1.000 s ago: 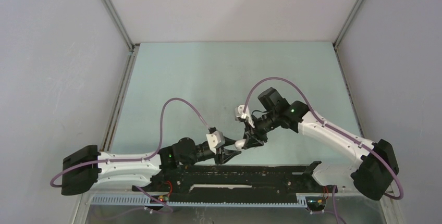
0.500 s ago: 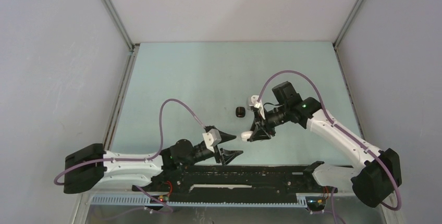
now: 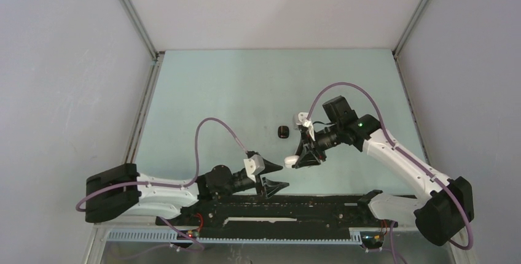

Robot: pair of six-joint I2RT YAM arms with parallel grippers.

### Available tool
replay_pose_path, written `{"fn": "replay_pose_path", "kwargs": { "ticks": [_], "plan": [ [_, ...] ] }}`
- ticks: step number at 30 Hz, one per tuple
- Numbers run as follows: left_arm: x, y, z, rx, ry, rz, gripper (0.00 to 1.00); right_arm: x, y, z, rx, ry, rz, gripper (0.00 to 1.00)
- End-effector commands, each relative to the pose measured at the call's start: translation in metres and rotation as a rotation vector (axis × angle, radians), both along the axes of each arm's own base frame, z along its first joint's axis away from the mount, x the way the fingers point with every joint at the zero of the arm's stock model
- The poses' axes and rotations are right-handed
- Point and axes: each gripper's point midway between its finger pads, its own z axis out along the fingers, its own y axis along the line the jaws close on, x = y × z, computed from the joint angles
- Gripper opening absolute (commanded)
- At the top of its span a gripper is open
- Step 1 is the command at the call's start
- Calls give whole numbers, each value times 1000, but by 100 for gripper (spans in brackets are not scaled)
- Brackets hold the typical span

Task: Insert the wireless bluetooth earbuds into the charging case
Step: Pick up the charging case at the center of the board.

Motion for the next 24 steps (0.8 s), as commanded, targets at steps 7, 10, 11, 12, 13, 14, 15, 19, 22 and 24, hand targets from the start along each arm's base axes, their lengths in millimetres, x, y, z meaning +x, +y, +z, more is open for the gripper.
{"fn": "replay_pose_path", "kwargs": {
  "ticks": [7, 10, 11, 12, 13, 14, 15, 19, 22, 24],
  "plan": [
    [-17, -27, 26, -77, 51, -143, 61, -6, 0, 37, 106, -96, 35, 17],
    [-17, -29, 28, -78, 41, -160, 60, -7, 0, 37, 108, -87, 38, 17],
    [-16, -29, 31, -82, 31, -160, 59, -7, 0, 37, 108, -86, 38, 17],
    [-15, -28, 33, -87, 21, -156, 58, -6, 0, 37, 106, -86, 37, 17],
    [-13, -27, 36, -96, 9, -146, 57, -6, 0, 36, 104, -84, 37, 18],
    [-12, -25, 39, -107, -7, -135, 57, -6, 0, 36, 102, -85, 36, 18],
    [-10, -22, 41, -113, -19, -121, 57, -6, 0, 36, 100, -87, 35, 18],
    [-2, -16, 46, -125, -40, -92, 55, -6, 0, 34, 98, -84, 39, 19],
    [1, -15, 47, -129, -44, -82, 55, -6, 1, 34, 98, -85, 44, 20],
    [3, -16, 48, -129, -46, -80, 54, -7, 1, 34, 98, -86, 48, 20]
  ]
}}
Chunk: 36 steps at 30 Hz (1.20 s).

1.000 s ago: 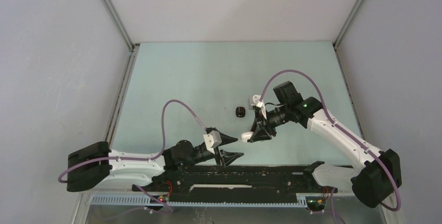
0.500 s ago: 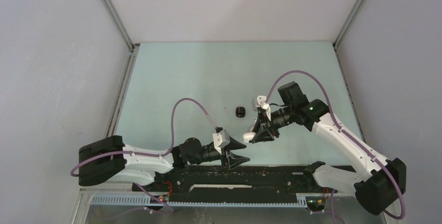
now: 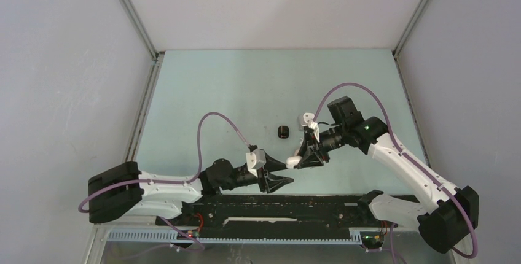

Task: Insert the wireless bluetooth earbuds into the charging case
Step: Pick up the charging case at the center of the board.

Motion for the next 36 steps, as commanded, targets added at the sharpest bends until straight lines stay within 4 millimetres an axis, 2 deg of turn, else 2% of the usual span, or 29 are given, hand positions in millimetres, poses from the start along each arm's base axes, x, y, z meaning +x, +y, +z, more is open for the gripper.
{"fn": "replay_pose_path", "kwargs": {
  "ticks": [1, 11, 22, 29, 36],
  "plan": [
    [6, 0, 20, -59, -52, 18, 53, 1, 5, 17, 45, -43, 27, 20],
    [7, -12, 24, -56, -49, -13, 46, -2, 4, 18, 45, -51, 36, 20],
    [14, -15, 31, -69, -54, -17, 44, -4, 5, 12, 33, -73, 39, 23],
    [12, -18, 30, -63, -47, -35, 38, -3, 5, 12, 29, -73, 36, 25],
    [14, -14, 26, -66, -40, -17, 42, -3, 5, 16, 42, -78, 32, 25]
  ]
}}
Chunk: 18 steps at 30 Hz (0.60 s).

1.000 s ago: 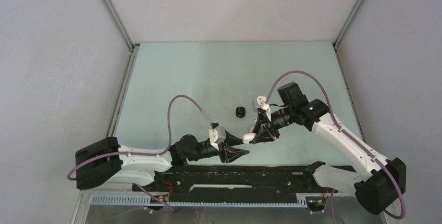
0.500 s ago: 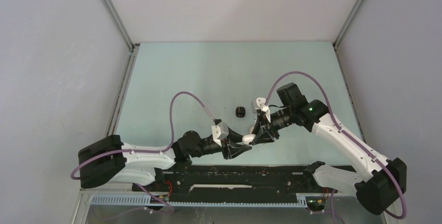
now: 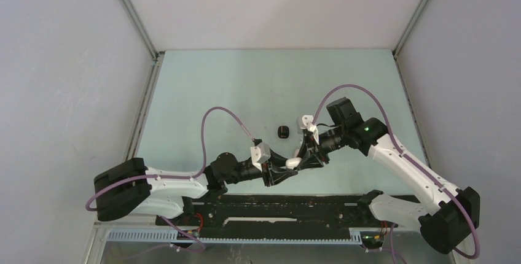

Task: Insert the wireless bluetooth earbuds into the charging case
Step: Pick up the charging case at the center of the board.

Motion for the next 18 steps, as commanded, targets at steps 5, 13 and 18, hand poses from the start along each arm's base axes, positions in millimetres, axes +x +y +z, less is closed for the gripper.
{"fn": "replay_pose_path", "kwargs": {
  "ticks": [5, 13, 18],
  "plan": [
    [2, 1, 17, -59, -21, 4, 41, 1, 4, 19, 61, -56, 14, 24],
    [6, 2, 14, -56, -4, 22, 43, 1, 3, 22, 69, -56, 13, 25],
    [8, 2, 13, -57, 4, 31, 45, 1, 3, 22, 69, -55, 12, 25]
  ]
}}
